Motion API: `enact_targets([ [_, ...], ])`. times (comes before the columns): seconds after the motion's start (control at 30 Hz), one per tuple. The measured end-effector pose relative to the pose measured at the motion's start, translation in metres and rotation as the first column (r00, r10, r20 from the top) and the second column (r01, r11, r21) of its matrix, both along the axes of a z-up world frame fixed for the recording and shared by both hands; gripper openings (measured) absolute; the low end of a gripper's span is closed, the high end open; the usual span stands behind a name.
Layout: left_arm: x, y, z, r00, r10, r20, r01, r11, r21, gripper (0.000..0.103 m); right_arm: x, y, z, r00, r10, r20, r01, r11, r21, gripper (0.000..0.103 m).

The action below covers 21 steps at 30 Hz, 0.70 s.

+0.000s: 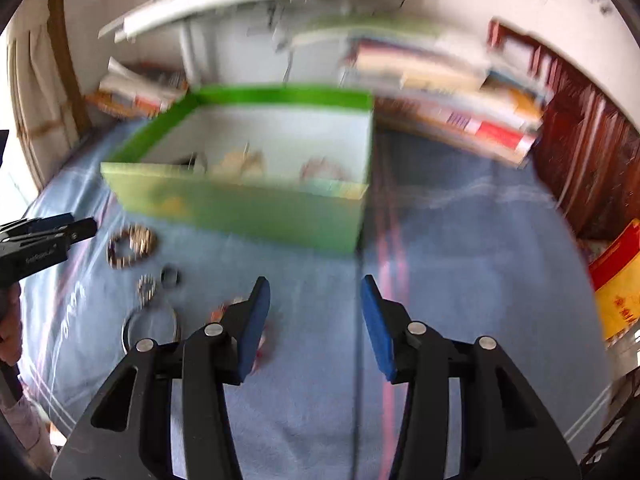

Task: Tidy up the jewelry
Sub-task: 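Move the left tool to the wooden bead bracelet while the right tool moves to the red agate bracelet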

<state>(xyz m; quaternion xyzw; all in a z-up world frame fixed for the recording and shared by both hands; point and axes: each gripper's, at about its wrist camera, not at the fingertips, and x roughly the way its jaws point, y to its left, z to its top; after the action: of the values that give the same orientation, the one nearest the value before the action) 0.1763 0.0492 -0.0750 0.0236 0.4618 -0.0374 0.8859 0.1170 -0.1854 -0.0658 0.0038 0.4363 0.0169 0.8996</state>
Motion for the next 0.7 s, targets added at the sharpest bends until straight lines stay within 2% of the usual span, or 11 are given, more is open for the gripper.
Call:
enact_targets([
  [0.13,0.010,-0.008,-0.020,0.999,0.002,-0.037,-0.001,1.000,0.029,0.049,0.004,0.016,-0.021,0.999,0.021,-0.043,-0.021,1.000,-0.014,0.047],
  [0.17,0.012,-0.009,-0.024,0.999,0.005,-0.047,-0.003,0.999,0.036,0.047,0.005,0.019,-0.025,0.998,0.026,-0.050,-0.027,1.000,-0.016,0.047],
  [0.27,0.016,-0.010,-0.031,0.998,-0.008,-0.059,0.010,1.000,0.023,0.035,0.008,0.023,-0.033,0.997,0.028,-0.068,-0.029,0.999,-0.023,0.047],
  [0.33,0.014,-0.009,-0.031,0.998,-0.016,-0.060,0.017,1.000,0.005,0.022,0.008,0.025,-0.037,0.996,0.027,-0.080,-0.028,0.999,-0.021,0.047],
  [0.37,0.014,-0.009,-0.032,0.998,-0.019,-0.060,0.019,1.000,0.000,0.011,0.007,0.025,-0.037,0.997,0.024,-0.075,-0.025,1.000,-0.017,0.047],
  [0.5,0.013,-0.008,-0.027,0.998,-0.025,-0.058,0.023,0.999,-0.033,0.011,0.007,0.024,-0.036,0.997,0.018,-0.072,-0.018,1.000,-0.008,0.047],
  [0.7,-0.004,-0.011,0.005,0.998,-0.060,0.032,0.063,0.990,-0.123,0.011,0.005,0.023,-0.036,0.998,0.014,-0.064,-0.014,1.000,-0.013,0.047],
])
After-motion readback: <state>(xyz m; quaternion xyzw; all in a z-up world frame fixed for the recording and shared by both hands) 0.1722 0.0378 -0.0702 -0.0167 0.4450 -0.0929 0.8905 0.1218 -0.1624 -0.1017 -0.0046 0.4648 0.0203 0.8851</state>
